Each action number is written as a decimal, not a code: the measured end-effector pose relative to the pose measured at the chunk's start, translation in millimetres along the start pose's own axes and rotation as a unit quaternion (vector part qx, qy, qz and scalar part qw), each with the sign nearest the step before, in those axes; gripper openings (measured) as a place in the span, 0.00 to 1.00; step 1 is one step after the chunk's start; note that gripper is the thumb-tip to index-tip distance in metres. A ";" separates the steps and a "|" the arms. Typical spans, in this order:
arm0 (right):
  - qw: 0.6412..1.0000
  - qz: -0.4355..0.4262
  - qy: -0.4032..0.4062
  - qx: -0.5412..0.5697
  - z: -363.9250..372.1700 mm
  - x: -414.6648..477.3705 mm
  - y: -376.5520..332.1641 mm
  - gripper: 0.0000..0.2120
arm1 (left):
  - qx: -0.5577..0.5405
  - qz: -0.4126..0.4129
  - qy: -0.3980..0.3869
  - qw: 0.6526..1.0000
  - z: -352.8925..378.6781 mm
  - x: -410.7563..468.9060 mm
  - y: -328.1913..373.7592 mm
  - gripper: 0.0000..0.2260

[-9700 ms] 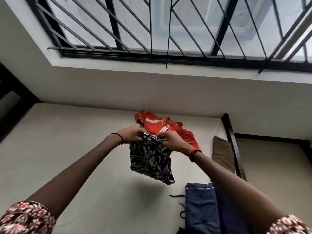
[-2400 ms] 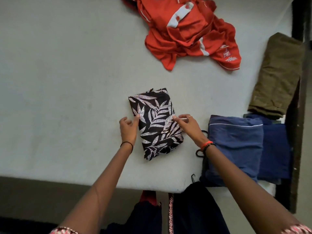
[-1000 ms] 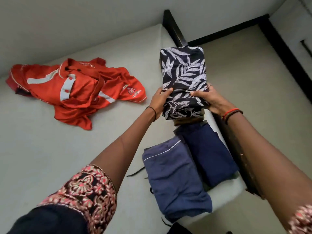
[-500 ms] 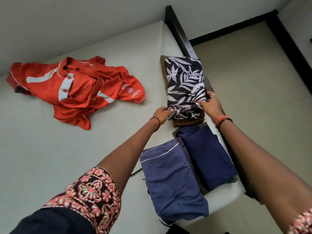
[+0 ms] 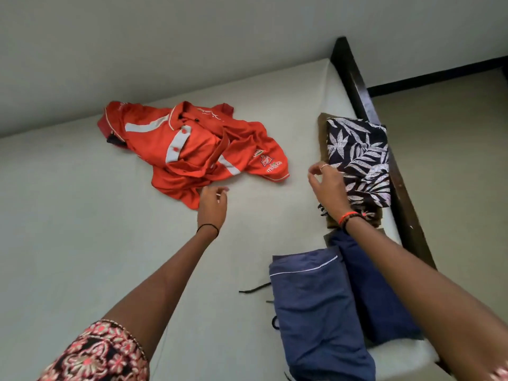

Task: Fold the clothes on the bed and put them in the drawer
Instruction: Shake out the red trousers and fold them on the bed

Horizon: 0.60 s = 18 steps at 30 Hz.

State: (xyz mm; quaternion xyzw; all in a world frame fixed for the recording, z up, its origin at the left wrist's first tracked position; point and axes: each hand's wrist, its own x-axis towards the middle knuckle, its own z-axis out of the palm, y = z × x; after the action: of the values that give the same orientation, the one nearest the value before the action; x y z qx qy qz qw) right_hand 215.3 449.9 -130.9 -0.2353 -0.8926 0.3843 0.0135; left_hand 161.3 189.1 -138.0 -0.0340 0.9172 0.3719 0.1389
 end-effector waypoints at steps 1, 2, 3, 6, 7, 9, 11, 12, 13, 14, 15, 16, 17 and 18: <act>0.999 -0.030 -0.023 -0.008 12.8 5.7 -12.1 0.05 | 0.050 0.030 0.035 0.998 -13.1 10.3 -7.6 0.08; 0.997 -0.056 -0.045 -0.020 27.6 10.6 -26.2 0.05 | 0.108 0.054 0.062 0.991 -25.1 20.6 -15.5 0.09; 0.994 -0.083 -0.063 -0.032 44.1 14.6 -39.8 0.06 | 0.160 0.071 0.077 0.982 -35.2 31.0 -23.8 0.12; 0.979 -0.160 -0.110 -0.055 88.2 28.2 -75.5 0.12 | 0.262 0.102 0.033 0.959 -50.5 62.9 -38.3 0.21; 0.972 -0.188 -0.124 -0.073 104.4 33.2 -83.2 0.16 | 0.288 0.096 -0.001 0.953 -51.8 72.1 -42.8 0.23; 0.955 -0.228 -0.142 -0.127 126.2 43.4 -99.5 0.23 | 0.348 0.081 -0.049 0.933 -51.9 86.1 -43.2 0.22; 0.943 -0.228 -0.171 -0.171 143.2 51.1 -115.3 0.27 | 0.398 0.089 -0.054 0.912 -51.4 92.8 -40.3 0.16; 0.938 -0.218 -0.190 -0.189 148.4 52.4 -122.6 0.28 | 0.407 0.094 -0.048 0.907 -50.6 92.6 -38.1 0.15; 0.931 -0.208 -0.214 -0.210 157.6 54.0 -125.5 0.28 | 0.406 0.091 -0.045 0.908 -50.7 90.8 -39.6 0.16; 0.928 -0.188 -0.233 -0.223 162.2 53.4 -126.6 0.29 | 0.398 0.086 -0.046 0.912 -50.4 86.2 -38.9 0.16; 0.929 -0.163 -0.255 -0.214 168.6 50.1 -126.9 0.28 | 0.386 0.079 -0.047 0.918 -50.9 79.1 -41.4 0.16; 0.942 -0.126 -0.262 -0.168 172.6 45.6 -128.3 0.26 | 0.374 0.077 -0.049 0.923 -50.8 69.1 -40.9 0.16; 0.961 -0.072 -0.253 -0.083 176.5 41.5 -128.4 0.22 | 0.363 0.081 -0.047 0.927 -49.9 57.5 -39.0 0.16; 0.973 0.006 -0.232 0.019 176.1 34.0 -133.4 0.17 | 0.354 0.087 -0.045 0.930 -50.4 43.4 -35.1 0.15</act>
State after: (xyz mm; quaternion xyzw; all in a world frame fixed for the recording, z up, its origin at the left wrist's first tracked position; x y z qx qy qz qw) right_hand 94.4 265.6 -168.0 -0.1446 -0.8627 0.4449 -0.1918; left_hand 113.9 130.7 -139.3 0.1139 0.9815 0.0344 0.1500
